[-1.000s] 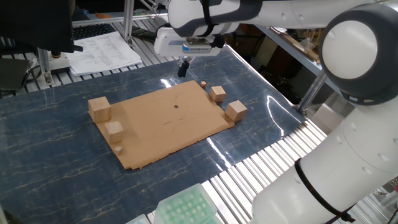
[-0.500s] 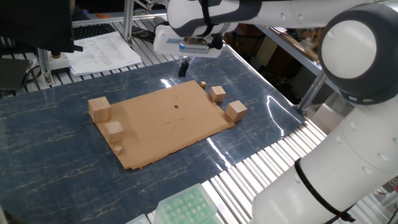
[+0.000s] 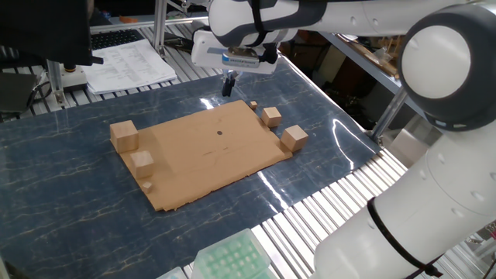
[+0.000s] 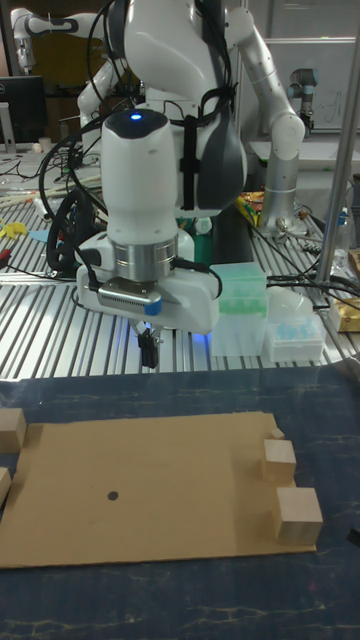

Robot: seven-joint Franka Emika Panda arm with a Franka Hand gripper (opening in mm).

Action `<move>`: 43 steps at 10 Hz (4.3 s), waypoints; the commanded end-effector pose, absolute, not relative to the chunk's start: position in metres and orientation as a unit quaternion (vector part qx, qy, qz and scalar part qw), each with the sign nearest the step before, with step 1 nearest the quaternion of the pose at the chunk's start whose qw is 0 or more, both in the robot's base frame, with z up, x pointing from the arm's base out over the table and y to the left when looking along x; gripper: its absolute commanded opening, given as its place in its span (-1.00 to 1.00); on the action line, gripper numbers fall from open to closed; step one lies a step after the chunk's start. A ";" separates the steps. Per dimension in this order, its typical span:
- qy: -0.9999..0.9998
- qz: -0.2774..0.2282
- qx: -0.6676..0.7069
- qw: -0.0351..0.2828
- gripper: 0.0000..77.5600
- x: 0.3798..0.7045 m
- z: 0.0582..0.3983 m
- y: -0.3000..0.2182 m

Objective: Grab the block and place it at the designated location

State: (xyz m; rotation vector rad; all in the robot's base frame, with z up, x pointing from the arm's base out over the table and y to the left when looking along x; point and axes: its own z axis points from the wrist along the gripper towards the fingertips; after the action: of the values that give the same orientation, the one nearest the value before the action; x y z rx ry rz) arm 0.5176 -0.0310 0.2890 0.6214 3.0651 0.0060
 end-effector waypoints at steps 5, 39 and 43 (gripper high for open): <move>0.980 -0.001 0.197 0.031 -1.00 0.503 0.279 -0.041; 0.978 -0.002 0.208 0.027 -1.00 0.496 0.267 -0.177; 0.975 -0.008 0.218 0.029 -1.00 0.495 0.268 -0.177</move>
State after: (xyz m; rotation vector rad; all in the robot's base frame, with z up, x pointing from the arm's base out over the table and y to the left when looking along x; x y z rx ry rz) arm 0.4945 -0.1768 0.2651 0.6544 3.0207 -0.0141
